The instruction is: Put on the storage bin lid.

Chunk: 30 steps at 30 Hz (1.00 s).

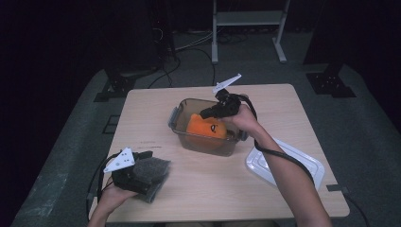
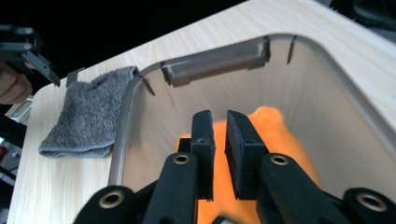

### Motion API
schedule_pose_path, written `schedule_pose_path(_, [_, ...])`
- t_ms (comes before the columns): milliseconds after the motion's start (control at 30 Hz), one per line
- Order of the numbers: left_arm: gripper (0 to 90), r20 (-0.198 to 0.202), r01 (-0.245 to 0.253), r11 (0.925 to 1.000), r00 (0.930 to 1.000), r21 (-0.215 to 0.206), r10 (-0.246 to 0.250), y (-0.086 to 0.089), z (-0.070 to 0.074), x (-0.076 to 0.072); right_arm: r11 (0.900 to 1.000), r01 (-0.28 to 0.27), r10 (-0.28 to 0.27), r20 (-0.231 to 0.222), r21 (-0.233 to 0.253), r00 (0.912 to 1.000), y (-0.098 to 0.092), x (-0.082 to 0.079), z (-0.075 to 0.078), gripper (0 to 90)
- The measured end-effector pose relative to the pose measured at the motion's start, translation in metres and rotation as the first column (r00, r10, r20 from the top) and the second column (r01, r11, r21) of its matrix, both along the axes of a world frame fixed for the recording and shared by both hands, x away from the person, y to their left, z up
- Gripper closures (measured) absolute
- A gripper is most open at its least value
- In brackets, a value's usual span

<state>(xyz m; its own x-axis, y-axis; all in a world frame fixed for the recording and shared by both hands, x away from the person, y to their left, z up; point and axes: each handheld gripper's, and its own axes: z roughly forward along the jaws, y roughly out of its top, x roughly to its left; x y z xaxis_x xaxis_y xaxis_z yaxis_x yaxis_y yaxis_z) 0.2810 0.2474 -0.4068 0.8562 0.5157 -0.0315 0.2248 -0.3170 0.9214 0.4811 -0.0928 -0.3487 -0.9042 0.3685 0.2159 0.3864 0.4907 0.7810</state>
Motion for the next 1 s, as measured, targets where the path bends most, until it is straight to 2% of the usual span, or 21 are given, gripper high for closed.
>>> schedule_pose_path(400, [2.6, -0.001, 0.000, 1.0000, 1.0000, 0.001, 0.000, 0.000, 0.000, 0.000, 1.000, 0.016, -0.016, 0.016, 0.008, 0.9998, -0.014, -0.008, 0.011, 73.4])
schedule_pose_path(667, [2.6, -0.001, 0.000, 1.0000, 1.0000, 0.007, 0.000, -0.002, 0.000, 0.000, 0.999, 0.010, -0.012, 0.048, 0.046, 0.9988, -0.038, -0.025, 0.026, 67.4])
schedule_pose_path(1000, [2.6, 0.000, -0.002, 0.9999, 1.0000, 0.011, 0.002, -0.002, -0.001, 0.000, 0.999, 0.023, -0.026, 0.073, 0.049, 0.9970, -0.068, -0.042, 0.036, 57.1])
